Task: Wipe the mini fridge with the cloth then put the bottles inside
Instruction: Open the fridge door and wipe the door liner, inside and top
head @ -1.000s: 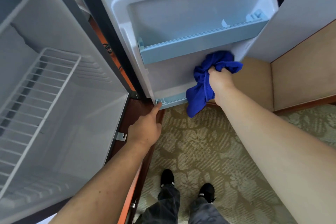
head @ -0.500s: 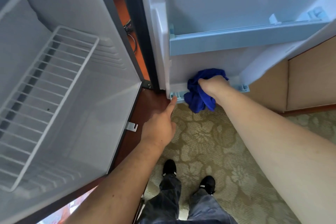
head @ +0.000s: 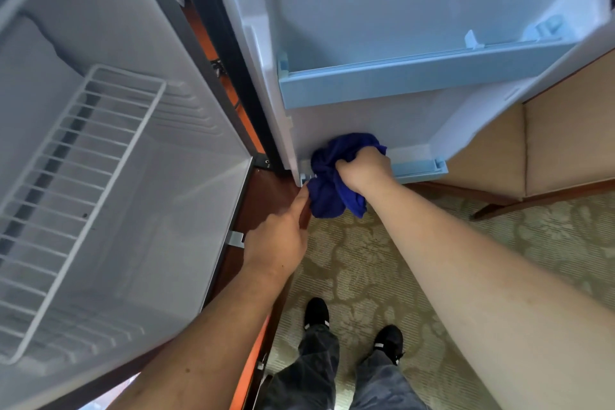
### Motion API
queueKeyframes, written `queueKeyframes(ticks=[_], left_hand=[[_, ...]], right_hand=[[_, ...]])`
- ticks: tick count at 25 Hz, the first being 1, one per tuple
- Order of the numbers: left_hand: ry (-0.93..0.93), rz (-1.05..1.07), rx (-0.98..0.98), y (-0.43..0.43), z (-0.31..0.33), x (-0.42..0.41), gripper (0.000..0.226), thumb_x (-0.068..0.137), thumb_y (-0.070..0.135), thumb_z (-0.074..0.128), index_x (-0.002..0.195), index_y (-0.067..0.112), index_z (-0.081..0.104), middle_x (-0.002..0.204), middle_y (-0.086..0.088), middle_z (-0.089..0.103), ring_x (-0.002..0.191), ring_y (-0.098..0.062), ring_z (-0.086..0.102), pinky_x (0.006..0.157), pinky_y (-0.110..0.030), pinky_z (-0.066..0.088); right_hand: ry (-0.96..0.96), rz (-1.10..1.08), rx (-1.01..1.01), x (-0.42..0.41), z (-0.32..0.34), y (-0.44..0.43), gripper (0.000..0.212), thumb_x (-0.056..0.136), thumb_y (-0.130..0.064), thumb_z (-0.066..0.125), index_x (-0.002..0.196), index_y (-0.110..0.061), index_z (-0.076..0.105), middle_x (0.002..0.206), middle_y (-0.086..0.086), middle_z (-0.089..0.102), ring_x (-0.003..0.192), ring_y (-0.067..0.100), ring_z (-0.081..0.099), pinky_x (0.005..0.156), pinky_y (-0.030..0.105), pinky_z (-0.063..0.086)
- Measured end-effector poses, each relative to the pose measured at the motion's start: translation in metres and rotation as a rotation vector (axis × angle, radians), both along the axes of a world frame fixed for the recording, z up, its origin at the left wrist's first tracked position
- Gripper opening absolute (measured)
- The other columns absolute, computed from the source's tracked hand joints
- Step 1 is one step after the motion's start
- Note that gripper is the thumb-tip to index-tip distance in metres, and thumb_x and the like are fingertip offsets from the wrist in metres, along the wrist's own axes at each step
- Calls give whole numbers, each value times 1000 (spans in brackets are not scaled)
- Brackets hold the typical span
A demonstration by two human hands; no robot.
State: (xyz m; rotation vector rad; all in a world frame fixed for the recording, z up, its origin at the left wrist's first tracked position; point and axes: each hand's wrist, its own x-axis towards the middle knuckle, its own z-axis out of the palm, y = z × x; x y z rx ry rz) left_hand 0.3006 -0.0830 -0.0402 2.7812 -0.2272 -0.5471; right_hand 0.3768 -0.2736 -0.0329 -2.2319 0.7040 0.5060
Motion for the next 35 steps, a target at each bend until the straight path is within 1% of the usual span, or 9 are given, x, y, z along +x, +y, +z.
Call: queueKeyframes(ticks=[3,7,14,17,19,25,29,31,35], left_hand=[[-10,1,22,0,2,0,83,97,30,52,154,57,-3,60,11,40,49,-10,39,54,-32,39],[23,18,-18,-2,4,0,84,98,30,51,153,57,-7,63,9,48,50,-10,48,47,-27,38],[86,31,-141,-5,2,-5,87,97,25,51,155,56,-6,68,7,45,53,-10,49,47,-26,36],[113,49,-154,-5,2,-5,88,94,24,52,152,61,-3,71,3,55,58,-17,57,56,-33,49],[129,48,-156,-3,-1,-5,89,93,23,52,150,63,-2,74,-2,65,66,-23,64,65,-38,56],[169,53,-66,-4,11,-1,85,96,28,53,154,59,-1,77,2,63,64,-15,60,64,-32,53],[187,55,-20,-16,14,0,85,95,31,54,155,59,-1,97,-13,72,84,-31,69,83,-45,59],[180,44,-7,-19,15,0,87,95,29,54,155,58,-1,87,-10,71,77,-29,69,80,-46,60],[207,29,11,-20,21,7,87,94,25,54,157,55,1,83,-9,69,73,-26,68,80,-43,60]], right_hand=[[19,-23,-84,-5,3,-33,24,95,-31,57,84,-10,55,97,11,62,70,20,52,60,24,38],[82,-81,-267,-8,9,-79,34,96,-31,57,112,-2,63,121,22,64,105,37,61,76,28,37],[129,-52,-219,-1,4,-55,35,97,-33,54,75,-6,50,93,14,65,64,23,52,54,27,37],[41,19,-73,-5,2,-13,34,97,-31,55,107,0,63,115,21,67,94,35,64,76,27,46],[23,25,46,-7,-2,11,34,98,-29,54,116,-2,63,110,18,66,94,34,63,80,30,47],[-41,-596,507,-25,8,-6,25,101,-25,48,108,-3,59,85,7,61,73,21,58,67,31,49],[-277,-811,474,-39,33,-53,33,102,-22,47,127,-3,55,120,13,63,102,30,61,92,37,50],[-357,-803,437,-42,44,-71,24,101,-25,49,116,-9,59,119,14,65,102,32,62,93,39,51],[-567,-722,487,-43,77,-77,24,99,-27,51,76,-20,53,74,-2,58,68,18,55,70,33,47]])
